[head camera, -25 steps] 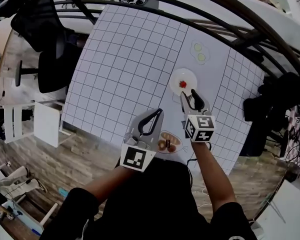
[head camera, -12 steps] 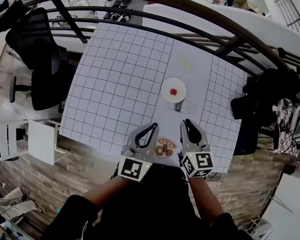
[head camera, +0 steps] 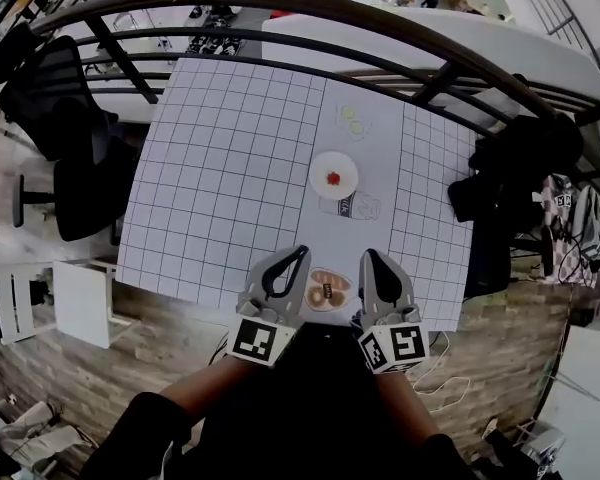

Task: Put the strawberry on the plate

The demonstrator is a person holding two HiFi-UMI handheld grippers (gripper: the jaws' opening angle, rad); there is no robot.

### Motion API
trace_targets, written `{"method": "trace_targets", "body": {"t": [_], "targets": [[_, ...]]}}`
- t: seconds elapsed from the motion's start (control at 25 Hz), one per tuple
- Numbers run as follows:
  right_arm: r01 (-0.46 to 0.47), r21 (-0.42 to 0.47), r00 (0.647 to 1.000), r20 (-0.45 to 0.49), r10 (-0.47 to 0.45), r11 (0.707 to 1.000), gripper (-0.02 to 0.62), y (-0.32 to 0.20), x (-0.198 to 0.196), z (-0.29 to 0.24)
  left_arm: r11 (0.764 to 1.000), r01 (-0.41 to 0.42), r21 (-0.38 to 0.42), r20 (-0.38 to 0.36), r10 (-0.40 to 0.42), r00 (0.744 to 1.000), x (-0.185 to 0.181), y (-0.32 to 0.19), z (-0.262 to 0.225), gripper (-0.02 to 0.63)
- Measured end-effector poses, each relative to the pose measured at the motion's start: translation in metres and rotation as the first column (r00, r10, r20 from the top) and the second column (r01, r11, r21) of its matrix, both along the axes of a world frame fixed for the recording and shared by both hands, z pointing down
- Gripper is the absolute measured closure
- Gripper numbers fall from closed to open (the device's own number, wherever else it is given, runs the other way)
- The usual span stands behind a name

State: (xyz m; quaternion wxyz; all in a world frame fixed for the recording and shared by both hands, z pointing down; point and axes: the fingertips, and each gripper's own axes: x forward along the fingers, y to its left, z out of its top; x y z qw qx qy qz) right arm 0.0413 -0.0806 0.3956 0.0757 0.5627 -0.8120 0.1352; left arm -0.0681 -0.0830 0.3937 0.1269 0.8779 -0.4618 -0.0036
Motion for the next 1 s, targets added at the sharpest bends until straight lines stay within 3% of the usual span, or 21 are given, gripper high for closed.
{"method": "trace_targets", "body": {"t": [0.24,0.36,0.68,1.0], "targets": [[-0.030,0.028,0.999,-0.031,0.031,0.999,0.598,0.008,0.003,-0.011,0.998,-0.008,0.056,0.039,0.006,0.999,0.015,0.018,-0.014,0.597],[0.004,0.045,0.999,-0.037,-0.003,0.999,0.598,0.016,0.006,-0.020,0.997,0.014,0.076,0.047,-0.018,0.999,0.027,0.023,-0.025,0.597],[0.037,0.103,0.999,0.009,-0.039,0.994,0.598,0.035,0.033,-0.037,0.995,0.047,0.093,0.057,-0.053,0.997,0.061,0.036,-0.035,0.597],[0.019,0.145,0.999,0.025,-0.023,0.989,0.598,0.042,0.069,-0.049,0.992,0.022,0.128,0.060,-0.030,0.998,0.101,0.050,-0.045,0.597]]}}
